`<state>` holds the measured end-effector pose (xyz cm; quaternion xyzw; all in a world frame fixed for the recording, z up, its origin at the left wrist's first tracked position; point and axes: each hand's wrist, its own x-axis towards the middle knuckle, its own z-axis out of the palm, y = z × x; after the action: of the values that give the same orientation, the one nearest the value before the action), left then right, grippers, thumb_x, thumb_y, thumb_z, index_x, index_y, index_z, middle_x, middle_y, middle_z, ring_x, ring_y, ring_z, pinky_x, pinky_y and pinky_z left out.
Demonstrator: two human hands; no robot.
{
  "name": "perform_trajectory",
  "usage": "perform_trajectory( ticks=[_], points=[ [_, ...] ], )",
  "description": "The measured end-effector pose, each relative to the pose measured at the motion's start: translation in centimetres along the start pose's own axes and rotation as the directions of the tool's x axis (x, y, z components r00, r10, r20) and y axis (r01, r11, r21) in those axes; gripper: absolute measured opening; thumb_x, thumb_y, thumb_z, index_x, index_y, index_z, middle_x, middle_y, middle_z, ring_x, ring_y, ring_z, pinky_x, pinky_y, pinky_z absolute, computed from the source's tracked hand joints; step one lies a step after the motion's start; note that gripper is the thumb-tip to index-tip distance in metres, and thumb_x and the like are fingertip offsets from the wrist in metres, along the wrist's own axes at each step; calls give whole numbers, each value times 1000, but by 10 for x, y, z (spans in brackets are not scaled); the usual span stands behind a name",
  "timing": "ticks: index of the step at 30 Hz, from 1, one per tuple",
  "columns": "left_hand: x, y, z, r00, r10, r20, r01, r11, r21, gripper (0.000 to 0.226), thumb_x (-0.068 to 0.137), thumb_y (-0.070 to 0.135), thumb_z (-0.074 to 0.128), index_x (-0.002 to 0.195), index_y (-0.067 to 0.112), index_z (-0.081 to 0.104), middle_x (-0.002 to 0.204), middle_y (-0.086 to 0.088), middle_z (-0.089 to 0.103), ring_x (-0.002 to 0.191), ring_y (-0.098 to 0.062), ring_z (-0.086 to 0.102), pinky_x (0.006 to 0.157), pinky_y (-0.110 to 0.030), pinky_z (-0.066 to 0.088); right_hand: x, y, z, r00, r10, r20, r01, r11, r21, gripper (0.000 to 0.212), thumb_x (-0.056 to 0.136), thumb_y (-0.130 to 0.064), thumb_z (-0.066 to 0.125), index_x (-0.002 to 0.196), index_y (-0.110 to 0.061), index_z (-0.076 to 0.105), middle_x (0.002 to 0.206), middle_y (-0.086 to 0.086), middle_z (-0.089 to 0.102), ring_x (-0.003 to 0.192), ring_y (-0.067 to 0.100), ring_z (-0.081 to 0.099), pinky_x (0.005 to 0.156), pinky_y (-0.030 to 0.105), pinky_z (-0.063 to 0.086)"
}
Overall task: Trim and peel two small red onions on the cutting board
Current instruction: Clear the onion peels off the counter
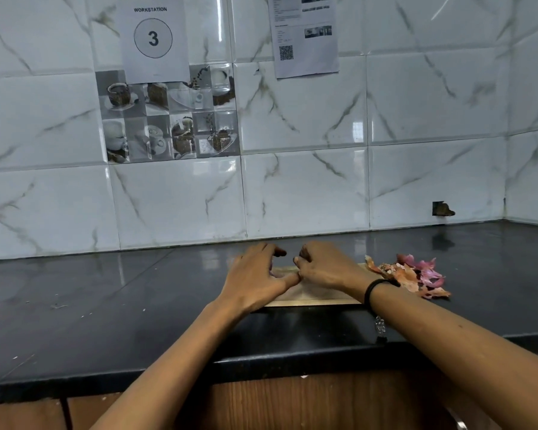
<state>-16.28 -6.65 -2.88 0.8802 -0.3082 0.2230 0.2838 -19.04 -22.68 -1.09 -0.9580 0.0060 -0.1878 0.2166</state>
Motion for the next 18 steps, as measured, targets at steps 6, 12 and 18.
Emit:
perform_trajectory(
  ticks=[6, 12, 18],
  points=[
    [4, 21, 26, 989, 119, 86, -128, 986, 106, 32, 93, 44, 58, 118, 25, 64, 124, 8, 61, 122, -14, 52, 103, -33, 34, -26, 28, -27, 994, 54, -96, -82, 947, -310, 24, 97, -25, 57, 112, -9, 64, 119, 13, 65, 112, 31, 59, 88, 36, 50],
    [7, 37, 38, 992, 92, 81, -104, 983, 151, 29, 97, 34, 53, 119, 19, 64, 126, 2, 63, 122, -18, 52, 96, -34, 40, -46, 50, -43, 978, 181, -103, -204, 929, -309, 40, 96, -42, 56, 66, -19, 43, 80, 3, 55, 83, 26, 57, 70, 31, 43],
    [7, 39, 45, 986, 132, 102, -153, 958, 242, 27, 99, 35, 49, 113, 18, 64, 119, 0, 65, 115, -21, 55, 95, -38, 42, -61, 63, -56, 966, 218, -142, -253, 916, -313, 33, 95, -31, 61, 70, -17, 45, 97, 10, 61, 94, 31, 62, 72, 33, 44]
  ],
)
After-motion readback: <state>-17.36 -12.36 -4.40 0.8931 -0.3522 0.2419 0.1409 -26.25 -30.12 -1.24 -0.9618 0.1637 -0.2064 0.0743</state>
